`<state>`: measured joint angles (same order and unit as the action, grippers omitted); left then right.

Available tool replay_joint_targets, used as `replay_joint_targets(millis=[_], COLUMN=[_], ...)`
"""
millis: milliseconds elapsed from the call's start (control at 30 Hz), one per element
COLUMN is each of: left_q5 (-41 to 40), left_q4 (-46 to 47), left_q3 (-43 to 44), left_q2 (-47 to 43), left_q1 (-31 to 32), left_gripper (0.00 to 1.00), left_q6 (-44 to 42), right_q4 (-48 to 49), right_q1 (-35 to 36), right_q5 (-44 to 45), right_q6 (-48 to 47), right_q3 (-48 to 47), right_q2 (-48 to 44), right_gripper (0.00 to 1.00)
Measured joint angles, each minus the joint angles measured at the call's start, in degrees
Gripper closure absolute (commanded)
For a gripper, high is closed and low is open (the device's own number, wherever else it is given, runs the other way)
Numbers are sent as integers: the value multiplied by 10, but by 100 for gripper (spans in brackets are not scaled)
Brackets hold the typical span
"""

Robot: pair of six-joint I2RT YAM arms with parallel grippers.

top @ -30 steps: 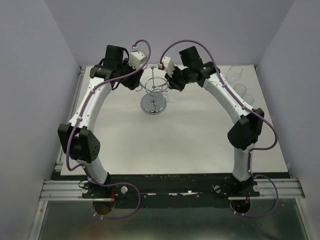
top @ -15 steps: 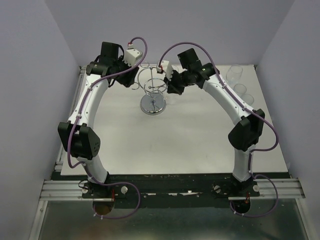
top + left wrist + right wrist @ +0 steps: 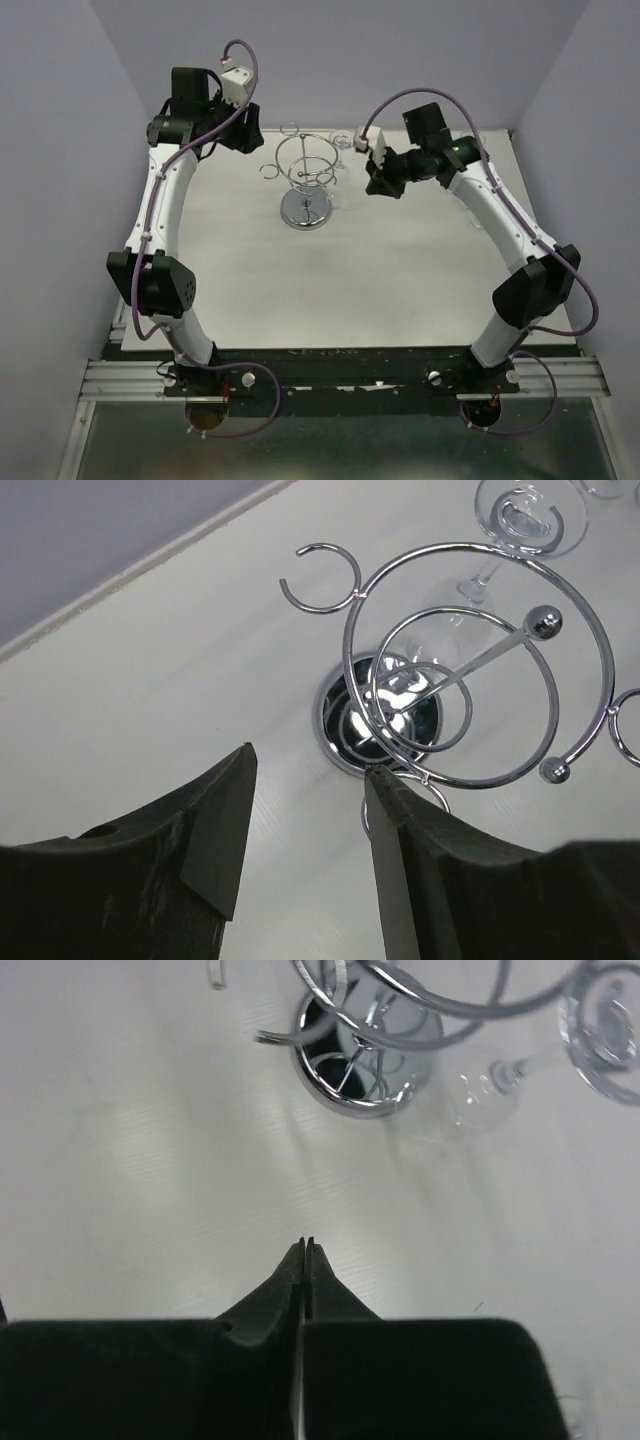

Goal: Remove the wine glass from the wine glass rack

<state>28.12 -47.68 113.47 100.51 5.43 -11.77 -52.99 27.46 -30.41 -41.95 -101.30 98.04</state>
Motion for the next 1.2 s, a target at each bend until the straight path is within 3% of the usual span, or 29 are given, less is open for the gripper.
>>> replay_joint_targets(millis=[67, 133, 167, 300, 500, 600, 700, 900, 1200], left_q5=[-3, -15, -33, -99, -178, -202, -210, -207, -185], left_q4=[19, 51, 76, 157, 292, 341, 356, 339, 249], left_q3=[-2, -18, -40, -131, -308, -398, -475, -494, -416], left_q2=[-1, -7, -17, -64, -155, -179, -172, -104, -72], left_q1=[-6, -11, -14, -25, -43, -46, -54, -71, -72], left_gripper=[31, 27, 27, 25, 27, 34, 35, 35, 35], left_q6=[13, 27, 36, 61, 56, 33, 19, 22, -11], right_q4=[9, 37, 55, 148, 345, 402, 455, 538, 509], right_q1=[-45, -93, -114, -173, -218, -228, -230, -230, -223], right_q5=[-33, -57, -66, -110, -185, -204, -229, -268, -340], right_q6=[27, 69, 88, 138, 210, 216, 215, 227, 199], right_q3=[-5, -7, -7, 9, 144, 153, 153, 153, 132], right_q2=[-2, -1, 0, 2, 3, 17, 24, 37, 80], right_gripper=[44, 29, 27, 23, 20, 21, 22, 21, 25])
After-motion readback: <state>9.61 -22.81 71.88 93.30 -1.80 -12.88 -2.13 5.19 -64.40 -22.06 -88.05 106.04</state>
